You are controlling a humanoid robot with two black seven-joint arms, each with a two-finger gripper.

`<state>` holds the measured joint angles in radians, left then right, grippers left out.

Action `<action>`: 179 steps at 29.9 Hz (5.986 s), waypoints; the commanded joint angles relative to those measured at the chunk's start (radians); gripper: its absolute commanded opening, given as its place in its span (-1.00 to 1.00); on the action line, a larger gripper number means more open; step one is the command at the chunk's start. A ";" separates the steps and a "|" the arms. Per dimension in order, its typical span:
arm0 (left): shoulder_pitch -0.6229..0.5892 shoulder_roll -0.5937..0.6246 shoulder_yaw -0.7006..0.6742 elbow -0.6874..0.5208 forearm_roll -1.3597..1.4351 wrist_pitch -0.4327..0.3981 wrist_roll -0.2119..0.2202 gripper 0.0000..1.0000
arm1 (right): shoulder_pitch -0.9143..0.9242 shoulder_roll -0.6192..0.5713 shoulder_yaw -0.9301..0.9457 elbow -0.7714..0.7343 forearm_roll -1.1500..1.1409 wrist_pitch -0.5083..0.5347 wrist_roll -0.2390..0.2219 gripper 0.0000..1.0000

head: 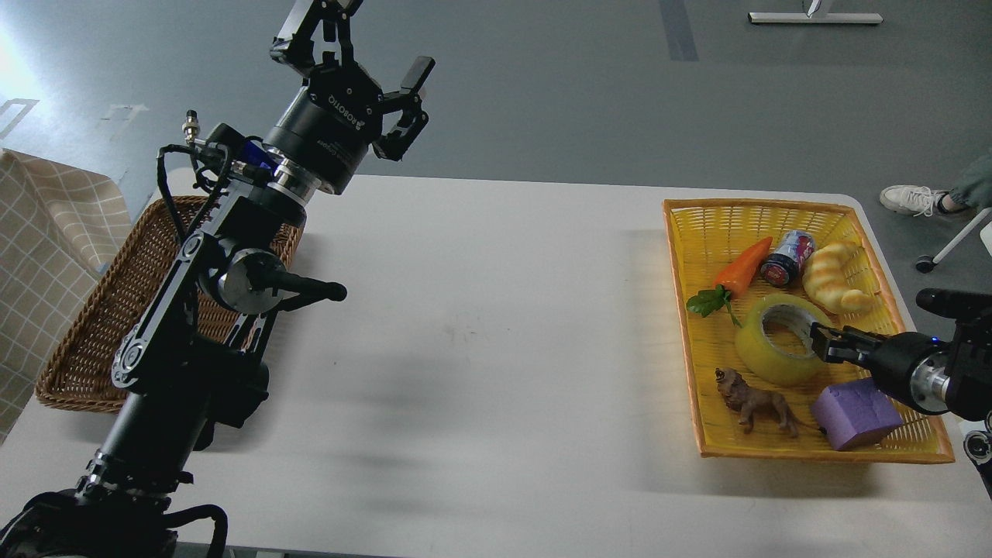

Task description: Place and transfer tape with both arms

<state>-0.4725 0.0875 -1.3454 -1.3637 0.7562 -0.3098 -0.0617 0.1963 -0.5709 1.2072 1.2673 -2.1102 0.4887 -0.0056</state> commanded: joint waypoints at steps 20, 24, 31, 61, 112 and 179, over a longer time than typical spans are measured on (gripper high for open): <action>0.002 0.001 -0.001 0.000 -0.002 0.000 -0.001 0.96 | 0.003 -0.046 0.021 0.099 0.068 0.000 0.004 -0.64; 0.002 0.003 -0.001 0.000 -0.002 0.000 -0.001 0.96 | 0.008 -0.098 0.032 0.168 0.116 0.000 0.003 -0.66; 0.002 0.001 -0.004 0.000 -0.002 -0.002 -0.001 0.96 | 0.110 -0.107 0.064 0.207 0.148 0.000 0.003 -0.71; 0.005 0.018 -0.041 -0.002 -0.003 0.011 -0.001 0.96 | 0.624 0.523 -0.531 -0.149 -0.069 0.000 -0.036 -0.85; 0.025 0.034 -0.063 0.002 -0.011 0.011 -0.001 0.96 | 0.566 0.571 -0.552 -0.249 -0.071 0.000 -0.036 0.63; -0.008 0.321 0.409 -0.201 1.362 0.222 0.341 0.95 | 0.397 0.553 0.471 0.181 1.231 0.000 -0.024 0.99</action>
<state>-0.4799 0.4157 -0.9794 -1.5738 2.0766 -0.0867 0.1943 0.5930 -0.0184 1.6622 1.4483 -0.8789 0.4888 -0.0291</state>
